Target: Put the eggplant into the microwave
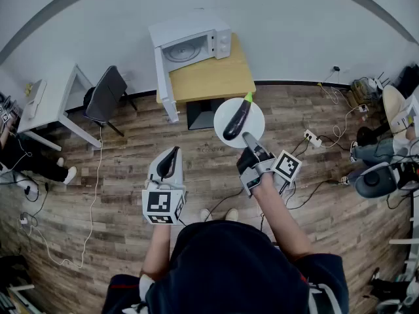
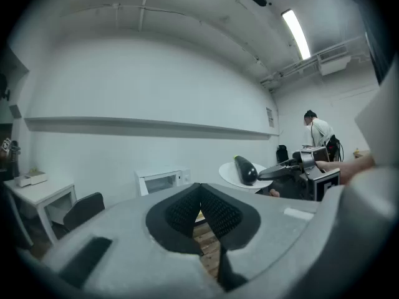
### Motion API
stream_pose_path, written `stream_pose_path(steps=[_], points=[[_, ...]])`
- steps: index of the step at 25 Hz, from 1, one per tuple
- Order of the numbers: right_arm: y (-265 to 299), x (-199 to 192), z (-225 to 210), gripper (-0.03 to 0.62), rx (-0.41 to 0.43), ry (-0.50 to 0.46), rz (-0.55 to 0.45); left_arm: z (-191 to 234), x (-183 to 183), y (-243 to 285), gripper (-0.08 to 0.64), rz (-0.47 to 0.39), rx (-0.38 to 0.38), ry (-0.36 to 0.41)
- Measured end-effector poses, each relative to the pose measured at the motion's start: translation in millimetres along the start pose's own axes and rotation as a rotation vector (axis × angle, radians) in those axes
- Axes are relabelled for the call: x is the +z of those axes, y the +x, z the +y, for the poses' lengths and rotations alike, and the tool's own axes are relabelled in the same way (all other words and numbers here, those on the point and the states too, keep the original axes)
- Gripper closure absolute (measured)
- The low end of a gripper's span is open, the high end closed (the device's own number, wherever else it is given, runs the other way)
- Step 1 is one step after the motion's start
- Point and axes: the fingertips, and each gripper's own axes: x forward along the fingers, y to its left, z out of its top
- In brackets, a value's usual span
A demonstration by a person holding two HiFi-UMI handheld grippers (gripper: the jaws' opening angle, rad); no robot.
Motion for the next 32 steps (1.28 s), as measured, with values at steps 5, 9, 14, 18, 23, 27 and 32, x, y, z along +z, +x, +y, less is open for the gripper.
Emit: stream_pose_path(steps=[5,9,14,18,23,27,32], points=[[2,-5,-12,0.565,-0.038,0.043,0.009,1,-4,2,0.545,0.009,0.002,-0.010],[3,-7,-23,0.565,-0.062,0.088,0.007,0,-7,5,0.545,0.017,-0.002,-0.017],[5,-5,-25,0.565,-0.060,0.118,0.008,-2,-10,9,0.545,0.024,0.000,-0.025],[4,0,-28,0.565,-0.060,0.124,0.014,-8,-11,14,0.545,0.032,0.003,-0.021],[-1,10,-35,0.565,-0.063,0.125,0.029,-20,-12,18,0.545,0.031,0.020,-0.017],[-6,17,-45,0.565,-0.073,0.130,0.048,-32,-19,19,0.545,0.041,0.041,-0.022],[-13,24,-56,0.565,-0.092,0.127,0.077,-49,-26,21,0.545,0.052,0.060,-0.029]])
